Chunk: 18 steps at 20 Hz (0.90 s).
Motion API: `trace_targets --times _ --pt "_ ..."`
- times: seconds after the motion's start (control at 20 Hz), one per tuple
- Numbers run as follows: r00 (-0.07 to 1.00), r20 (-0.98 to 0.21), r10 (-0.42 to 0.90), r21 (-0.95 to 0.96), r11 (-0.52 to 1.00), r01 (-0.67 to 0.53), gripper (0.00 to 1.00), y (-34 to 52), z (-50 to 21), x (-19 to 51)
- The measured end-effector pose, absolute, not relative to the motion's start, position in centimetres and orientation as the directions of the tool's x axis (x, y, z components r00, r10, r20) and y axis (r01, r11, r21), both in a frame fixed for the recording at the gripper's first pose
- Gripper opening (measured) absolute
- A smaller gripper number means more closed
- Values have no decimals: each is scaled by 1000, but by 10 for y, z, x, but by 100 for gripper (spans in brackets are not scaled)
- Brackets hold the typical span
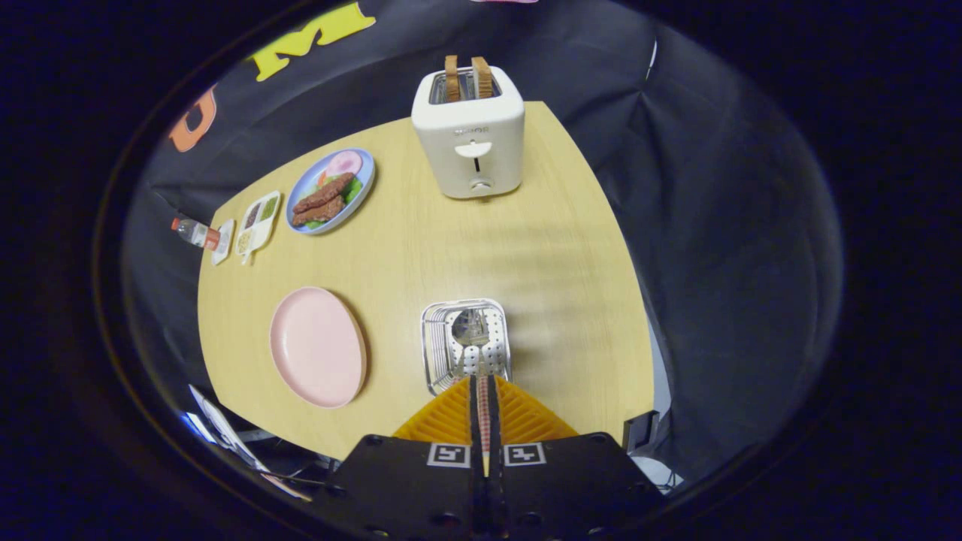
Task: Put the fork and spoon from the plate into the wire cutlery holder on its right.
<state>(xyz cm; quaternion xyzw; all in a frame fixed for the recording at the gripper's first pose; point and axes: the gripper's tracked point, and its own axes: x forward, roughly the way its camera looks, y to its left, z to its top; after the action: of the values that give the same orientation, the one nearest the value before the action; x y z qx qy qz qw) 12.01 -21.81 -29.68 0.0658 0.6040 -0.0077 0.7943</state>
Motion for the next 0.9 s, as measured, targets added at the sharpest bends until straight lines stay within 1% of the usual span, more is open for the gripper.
trace_targets --times 0.05,0.1,0.2,0.25,0.35,0.4,0.5,0.55,0.6,0.65,0.7,0.85,0.9 --pt "285 -956 73 104 990 94 2 -217 -293 120" --pt "299 -951 74 107 990 93 4 -214 -290 121" --pt "340 -937 75 111 990 88 16 -208 -281 123" --pt "362 -929 79 117 990 84 27 -203 -275 124" --pt "402 -914 62 103 991 81 34 -196 -263 124" --pt "427 -903 58 100 992 77 35 -189 -255 124" --pt "483 -874 53 97 993 67 43 -176 -238 125" --pt "514 -857 36 82 994 68 49 -171 -229 125" --pt "547 -837 29 79 994 69 49 -164 -216 125" --pt "577 -817 15 68 995 70 54 -157 -205 125" --pt "611 -791 3 58 996 69 56 -150 -194 122" --pt "704 -710 -25 8 999 44 76 -129 -159 121" --pt "724 -689 -22 7 999 37 77 -117 -148 116"
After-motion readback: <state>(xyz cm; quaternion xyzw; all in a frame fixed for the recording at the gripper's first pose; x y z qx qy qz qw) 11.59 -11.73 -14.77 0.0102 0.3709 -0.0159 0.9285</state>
